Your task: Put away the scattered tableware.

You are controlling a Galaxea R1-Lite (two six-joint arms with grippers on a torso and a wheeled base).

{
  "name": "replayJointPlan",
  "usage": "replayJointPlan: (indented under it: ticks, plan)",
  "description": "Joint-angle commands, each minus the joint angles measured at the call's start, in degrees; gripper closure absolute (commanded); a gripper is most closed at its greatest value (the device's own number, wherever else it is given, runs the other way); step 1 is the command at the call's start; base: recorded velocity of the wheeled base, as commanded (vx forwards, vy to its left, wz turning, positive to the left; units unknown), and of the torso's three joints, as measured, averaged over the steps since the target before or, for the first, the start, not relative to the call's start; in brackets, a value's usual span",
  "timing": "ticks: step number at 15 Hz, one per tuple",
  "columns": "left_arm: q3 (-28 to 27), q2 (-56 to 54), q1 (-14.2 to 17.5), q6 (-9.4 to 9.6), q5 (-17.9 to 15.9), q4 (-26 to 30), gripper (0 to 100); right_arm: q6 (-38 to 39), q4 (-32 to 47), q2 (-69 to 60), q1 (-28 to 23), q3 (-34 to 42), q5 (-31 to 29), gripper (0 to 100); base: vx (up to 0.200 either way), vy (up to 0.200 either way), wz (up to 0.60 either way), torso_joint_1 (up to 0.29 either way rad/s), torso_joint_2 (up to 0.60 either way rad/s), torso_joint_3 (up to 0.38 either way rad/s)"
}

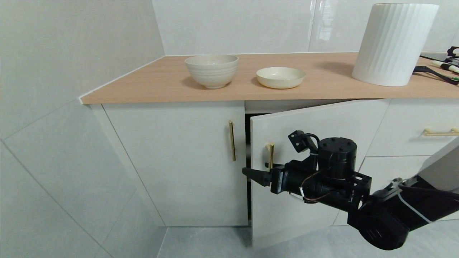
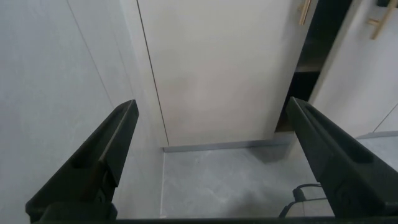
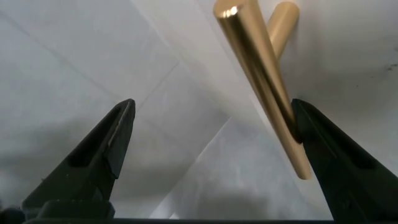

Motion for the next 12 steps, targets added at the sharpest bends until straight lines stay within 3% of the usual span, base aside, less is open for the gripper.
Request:
replayJointPlan:
  ticks: [1, 4, 5, 7, 8, 9, 10, 12]
  plan:
    - [0.1, 0.0, 0.0, 0.19, -0.1, -0.1, 0, 0.0, -0.2, -4.7, 0.6, 3.7, 1.5, 0, 0.0, 0.0, 0.0, 0.0, 0.0, 0.0]
    - [-6.0, 1.0, -0.2, 0.19, -2.6, 0.4, 0, 0.0, -0.2, -7.1, 0.8, 5.6, 4.6, 0, 0.0, 0.0, 0.0, 0.0, 0.0, 0.0]
    - [-11.1, 5.1, -0.6, 0.19, -6.1, 2.2, 0, 0.0, -0.2, -7.6, 1.5, 6.1, 4.6, 0, 0.0, 0.0, 0.0, 0.0, 0.0, 0.0]
    - [-21.4, 20.7, -0.6, 0.36, -12.3, 2.8, 0, 0.0, -0.3, -9.0, 2.0, 7.5, 4.6, 0, 0.0, 0.0, 0.0, 0.0, 0.0, 0.0]
    - [-25.7, 28.9, -0.7, 1.33, -13.8, 2.6, 0, 0.0, -0.3, -9.6, 2.0, 8.1, 4.6, 0, 0.0, 0.0, 0.0, 0.0, 0.0, 0.0]
    - [-26.6, 31.0, -0.7, 1.68, -14.3, 2.5, 0, 0.1, -0.3, -9.8, 2.0, 8.2, 4.6, 0, 0.0, 0.0, 0.0, 0.0, 0.0, 0.0]
    - [-31.5, 43.3, -1.0, 2.12, -17.5, 0.2, 0, 0.0, -0.3, -10.7, 2.0, 9.7, 4.6, 0, 0.0, 0.0, 0.0, 0.0, 0.0, 0.0]
    - [-34.5, 56.5, -3.2, 2.03, -19.3, -6.6, 0, 0.0, -0.4, -12.0, 2.1, 11.6, 4.7, 0, 0.0, 0.0, 0.0, 0.0, 0.0, 0.0]
